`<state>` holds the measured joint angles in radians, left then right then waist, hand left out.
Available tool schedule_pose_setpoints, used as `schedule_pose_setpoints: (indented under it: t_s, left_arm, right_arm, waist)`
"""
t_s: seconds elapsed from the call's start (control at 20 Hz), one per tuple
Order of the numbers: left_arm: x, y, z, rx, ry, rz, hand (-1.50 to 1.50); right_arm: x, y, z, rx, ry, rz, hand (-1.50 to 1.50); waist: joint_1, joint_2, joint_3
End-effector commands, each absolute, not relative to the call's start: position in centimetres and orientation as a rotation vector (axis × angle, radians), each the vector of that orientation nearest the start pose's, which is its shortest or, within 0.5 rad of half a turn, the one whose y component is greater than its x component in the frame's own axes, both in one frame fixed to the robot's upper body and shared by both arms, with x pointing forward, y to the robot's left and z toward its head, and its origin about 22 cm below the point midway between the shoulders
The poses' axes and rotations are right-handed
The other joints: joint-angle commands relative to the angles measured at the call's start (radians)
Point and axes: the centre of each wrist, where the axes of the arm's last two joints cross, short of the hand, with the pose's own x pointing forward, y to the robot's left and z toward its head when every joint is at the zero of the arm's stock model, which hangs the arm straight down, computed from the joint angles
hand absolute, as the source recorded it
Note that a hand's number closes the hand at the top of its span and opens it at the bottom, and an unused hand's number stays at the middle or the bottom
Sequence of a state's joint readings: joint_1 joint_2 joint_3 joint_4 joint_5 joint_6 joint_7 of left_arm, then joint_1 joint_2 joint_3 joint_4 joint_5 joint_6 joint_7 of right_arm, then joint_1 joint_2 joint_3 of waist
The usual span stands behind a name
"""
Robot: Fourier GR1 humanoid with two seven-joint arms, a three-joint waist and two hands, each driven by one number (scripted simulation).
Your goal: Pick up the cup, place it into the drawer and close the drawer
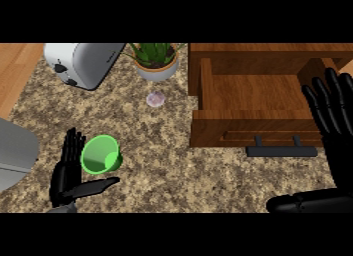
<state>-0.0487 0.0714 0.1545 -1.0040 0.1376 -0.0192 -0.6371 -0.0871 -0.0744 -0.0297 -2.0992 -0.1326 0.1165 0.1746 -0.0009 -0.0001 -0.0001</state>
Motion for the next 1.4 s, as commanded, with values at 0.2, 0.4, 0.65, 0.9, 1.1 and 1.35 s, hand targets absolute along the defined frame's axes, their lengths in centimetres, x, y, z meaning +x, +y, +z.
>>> schedule_pose_setpoints:
  t_s: [0.2, 0.4, 0.65, 0.9, 1.1, 1.35]
  left_arm:
    - [23.1, 27.0, -13.8, 0.102, -1.709, 0.183, -1.50]
    - [23.9, 29.1, -13.7, 0.051, -1.733, 0.200, -1.50]
    - [23.8, 28.3, -14.2, 0.028, -1.736, 0.220, -1.50]
    - [23.8, 29.7, -14.2, -0.012, -1.714, 0.264, -1.50]
    - [23.2, 27.7, -15.4, -0.118, -1.726, 0.295, -1.50]
    - [24.9, 27.8, -15.5, -0.211, -1.729, 0.299, -1.50]
  right_arm:
    - [21.7, -22.0, 13.7, 0.162, -2.017, 0.157, -1.50]
    - [22.4, -25.0, 14.6, 0.163, -2.006, 0.139, -1.50]
    - [23.4, -23.5, 15.4, 0.177, -2.004, 0.139, -1.50]
    - [22.7, -22.8, 13.5, 0.156, -1.995, 0.145, -1.50]
    - [23.0, -25.8, 14.8, 0.163, -1.985, 0.119, -1.50]
    - [23.0, -22.9, 12.8, 0.182, -1.998, 0.142, -1.50]
  waist:
    - [-0.002, 0.000, 0.000]
    - [-0.003, 0.001, 0.000]
    - [0.000, 0.001, 0.000]
    - [0.000, 0.000, 0.000]
    - [0.000, 0.000, 0.000]
    - [-0.006, 0.003, -0.001]
